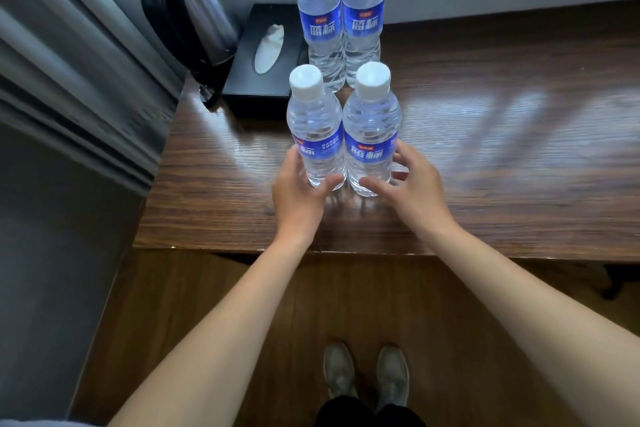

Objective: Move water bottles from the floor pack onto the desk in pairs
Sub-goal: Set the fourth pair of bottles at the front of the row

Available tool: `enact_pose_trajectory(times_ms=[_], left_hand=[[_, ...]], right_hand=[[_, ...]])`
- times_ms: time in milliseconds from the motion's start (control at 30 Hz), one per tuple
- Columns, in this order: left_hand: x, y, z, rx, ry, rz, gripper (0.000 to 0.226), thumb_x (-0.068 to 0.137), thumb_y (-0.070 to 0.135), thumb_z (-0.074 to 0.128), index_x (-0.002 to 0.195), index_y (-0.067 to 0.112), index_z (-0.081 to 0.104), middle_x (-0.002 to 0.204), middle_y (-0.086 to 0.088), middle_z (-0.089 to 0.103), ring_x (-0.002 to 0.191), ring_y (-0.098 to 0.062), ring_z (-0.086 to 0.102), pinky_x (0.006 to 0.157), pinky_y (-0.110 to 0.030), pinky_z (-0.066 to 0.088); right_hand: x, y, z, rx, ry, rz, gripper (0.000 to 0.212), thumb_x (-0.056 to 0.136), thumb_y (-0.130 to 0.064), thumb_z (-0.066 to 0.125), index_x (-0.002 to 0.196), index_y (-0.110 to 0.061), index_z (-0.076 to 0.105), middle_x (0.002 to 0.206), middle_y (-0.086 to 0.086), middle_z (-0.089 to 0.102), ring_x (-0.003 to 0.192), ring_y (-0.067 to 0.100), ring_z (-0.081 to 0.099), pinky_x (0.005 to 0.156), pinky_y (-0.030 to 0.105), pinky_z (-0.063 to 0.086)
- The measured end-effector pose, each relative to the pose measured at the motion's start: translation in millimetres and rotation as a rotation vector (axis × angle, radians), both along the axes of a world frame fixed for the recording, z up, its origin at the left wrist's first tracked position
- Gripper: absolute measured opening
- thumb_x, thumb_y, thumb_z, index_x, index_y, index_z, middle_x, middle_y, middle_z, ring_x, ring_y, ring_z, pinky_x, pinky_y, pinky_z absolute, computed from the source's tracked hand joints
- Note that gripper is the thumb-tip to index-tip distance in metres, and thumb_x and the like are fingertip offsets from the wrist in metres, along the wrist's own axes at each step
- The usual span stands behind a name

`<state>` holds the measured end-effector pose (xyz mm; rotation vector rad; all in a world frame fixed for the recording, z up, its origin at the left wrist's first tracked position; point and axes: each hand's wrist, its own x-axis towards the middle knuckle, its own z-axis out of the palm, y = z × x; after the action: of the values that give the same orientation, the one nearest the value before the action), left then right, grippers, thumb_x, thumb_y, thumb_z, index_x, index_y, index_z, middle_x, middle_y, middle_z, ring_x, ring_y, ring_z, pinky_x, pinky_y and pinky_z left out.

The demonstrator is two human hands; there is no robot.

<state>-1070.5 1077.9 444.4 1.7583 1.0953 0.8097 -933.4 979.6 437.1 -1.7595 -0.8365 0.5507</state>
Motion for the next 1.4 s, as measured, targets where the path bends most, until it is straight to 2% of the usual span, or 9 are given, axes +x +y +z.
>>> enact_pose_trajectory(times_ms=[167, 233, 333, 467, 667, 833, 967, 1167, 1400], left_hand=[[-4, 4, -10, 0.027, -0.03, -0.032, 0.07, 0.069, 0.028, 0.088, 0.127, 0.012, 0.053, 0.111, 0.016, 0.065, 0.102, 0.017, 0.058, 0.082, -0.001, 0.043], [-5, 4, -13, 0.046, -0.015, -0.059, 0.073, 0.07, 0.03, 0.087, 0.131, 0.016, 0.05, 0.12, 0.015, 0.064, 0.111, 0.009, 0.058, 0.093, -0.01, 0.046], [-5, 4, -19, -0.024, -0.056, -0.11, 0.074, 0.071, 0.014, 0.086, 0.134, 0.017, 0.047, 0.125, 0.009, 0.064, 0.118, -0.004, 0.06, 0.102, -0.034, 0.05], [-6, 5, -26, -0.061, -0.062, -0.109, 0.067, 0.075, 0.001, 0.08, 0.132, 0.015, 0.049, 0.122, 0.006, 0.066, 0.115, -0.007, 0.063, 0.101, -0.038, 0.051], [-5, 3, -26, -0.051, -0.071, 0.005, 0.072, 0.066, 0.011, 0.089, 0.127, 0.015, 0.051, 0.119, 0.007, 0.066, 0.107, -0.002, 0.064, 0.093, -0.022, 0.052], [-2, -1, -25, -0.001, -0.055, 0.061, 0.077, 0.061, 0.021, 0.092, 0.124, 0.018, 0.048, 0.118, 0.005, 0.062, 0.104, -0.008, 0.064, 0.089, -0.033, 0.056], [-3, 0, -26, 0.029, -0.027, 0.048, 0.079, 0.061, 0.026, 0.092, 0.126, 0.016, 0.047, 0.12, 0.003, 0.059, 0.105, -0.007, 0.062, 0.089, -0.032, 0.056], [-13, 3, -35, 0.024, -0.016, -0.055, 0.073, 0.07, 0.018, 0.087, 0.133, 0.015, 0.05, 0.126, 0.002, 0.062, 0.119, -0.009, 0.06, 0.103, -0.037, 0.049], [-6, -4, -34, 0.045, -0.04, 0.035, 0.065, 0.071, 0.015, 0.086, 0.128, 0.014, 0.056, 0.121, 0.006, 0.066, 0.113, -0.001, 0.061, 0.099, -0.014, 0.047]], right_hand=[[-7, -3, -15, -0.018, -0.077, -0.026, 0.081, 0.061, -0.035, 0.087, 0.131, -0.026, 0.048, 0.124, -0.01, 0.051, 0.109, -0.01, 0.049, 0.09, 0.025, 0.051], [-13, -4, -21, -0.028, -0.114, -0.086, 0.088, 0.057, -0.035, 0.09, 0.132, -0.021, 0.045, 0.122, -0.006, 0.047, 0.103, -0.009, 0.048, 0.089, 0.025, 0.05], [-20, -4, -26, -0.044, -0.162, -0.166, 0.084, 0.056, -0.034, 0.09, 0.126, -0.015, 0.046, 0.117, -0.004, 0.046, 0.102, 0.002, 0.047, 0.087, 0.029, 0.051], [-23, -1, -30, -0.043, -0.187, -0.207, 0.076, 0.058, -0.037, 0.089, 0.119, -0.015, 0.047, 0.11, -0.004, 0.048, 0.099, 0.01, 0.051, 0.083, 0.033, 0.053], [-23, 3, -30, -0.031, -0.16, -0.223, 0.066, 0.062, -0.036, 0.087, 0.114, -0.018, 0.051, 0.107, -0.005, 0.051, 0.097, 0.01, 0.053, 0.08, 0.031, 0.053], [-21, 3, -30, -0.014, -0.171, -0.2, 0.065, 0.064, -0.033, 0.086, 0.118, -0.018, 0.052, 0.108, -0.005, 0.052, 0.1, 0.01, 0.054, 0.082, 0.03, 0.053], [-21, 1, -29, 0.002, -0.161, -0.181, 0.061, 0.068, -0.028, 0.084, 0.12, -0.019, 0.054, 0.108, -0.007, 0.054, 0.1, 0.005, 0.055, 0.086, 0.027, 0.053], [-19, 1, -29, 0.018, -0.163, -0.138, 0.06, 0.073, -0.024, 0.081, 0.126, -0.02, 0.055, 0.113, -0.01, 0.056, 0.105, 0.0, 0.054, 0.09, 0.028, 0.052], [-22, 1, -33, 0.034, -0.128, -0.164, 0.068, 0.071, -0.027, 0.083, 0.131, -0.019, 0.052, 0.117, -0.008, 0.056, 0.108, 0.005, 0.057, 0.092, 0.028, 0.053]])
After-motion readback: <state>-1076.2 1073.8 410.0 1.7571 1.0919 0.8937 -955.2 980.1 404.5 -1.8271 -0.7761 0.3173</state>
